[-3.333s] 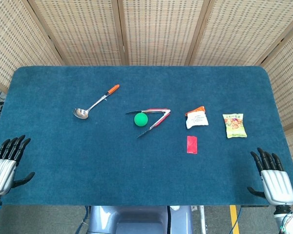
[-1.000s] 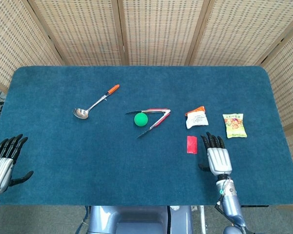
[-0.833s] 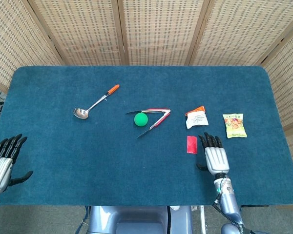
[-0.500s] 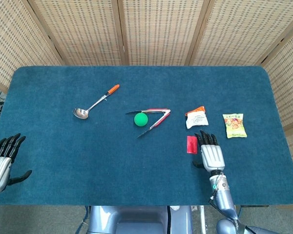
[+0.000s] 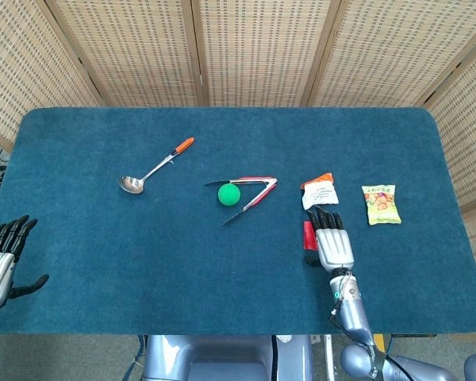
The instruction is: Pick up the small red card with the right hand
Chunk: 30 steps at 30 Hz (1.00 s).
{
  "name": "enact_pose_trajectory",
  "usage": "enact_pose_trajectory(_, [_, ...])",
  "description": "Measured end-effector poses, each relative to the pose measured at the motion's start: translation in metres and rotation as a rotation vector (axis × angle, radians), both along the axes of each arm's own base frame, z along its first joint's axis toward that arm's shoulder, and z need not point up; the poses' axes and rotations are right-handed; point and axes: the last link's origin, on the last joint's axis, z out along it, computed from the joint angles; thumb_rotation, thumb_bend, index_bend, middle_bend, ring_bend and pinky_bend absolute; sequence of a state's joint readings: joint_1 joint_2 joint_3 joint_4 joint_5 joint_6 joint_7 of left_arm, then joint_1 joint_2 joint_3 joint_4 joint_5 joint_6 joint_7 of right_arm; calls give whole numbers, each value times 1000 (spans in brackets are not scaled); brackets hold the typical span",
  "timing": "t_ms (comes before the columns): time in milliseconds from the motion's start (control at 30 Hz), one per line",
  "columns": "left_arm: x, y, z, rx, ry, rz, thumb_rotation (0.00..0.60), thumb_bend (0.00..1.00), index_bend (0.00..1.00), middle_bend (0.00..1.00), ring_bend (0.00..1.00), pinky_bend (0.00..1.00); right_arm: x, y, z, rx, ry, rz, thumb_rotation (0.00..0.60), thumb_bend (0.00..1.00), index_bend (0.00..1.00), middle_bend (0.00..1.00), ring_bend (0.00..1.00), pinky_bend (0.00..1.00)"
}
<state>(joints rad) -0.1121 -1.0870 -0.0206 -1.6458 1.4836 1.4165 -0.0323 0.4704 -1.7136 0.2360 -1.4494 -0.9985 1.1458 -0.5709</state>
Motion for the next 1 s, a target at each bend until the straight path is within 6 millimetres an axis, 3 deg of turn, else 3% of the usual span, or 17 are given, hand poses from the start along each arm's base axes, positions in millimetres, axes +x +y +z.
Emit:
enact_pose_trajectory(367, [-3, 3, 2, 2, -5, 9, 600, 218, 0, 0, 0, 0, -7, -14, -3, -14, 8, -28, 600, 234, 0, 0, 0, 0])
enact_pose_trajectory(1000, [-1, 3, -1, -3, -3, 7, 600, 218, 0, 0, 0, 0, -17, -14, -6, -3, 8, -53, 600, 248, 0, 0, 0, 0])
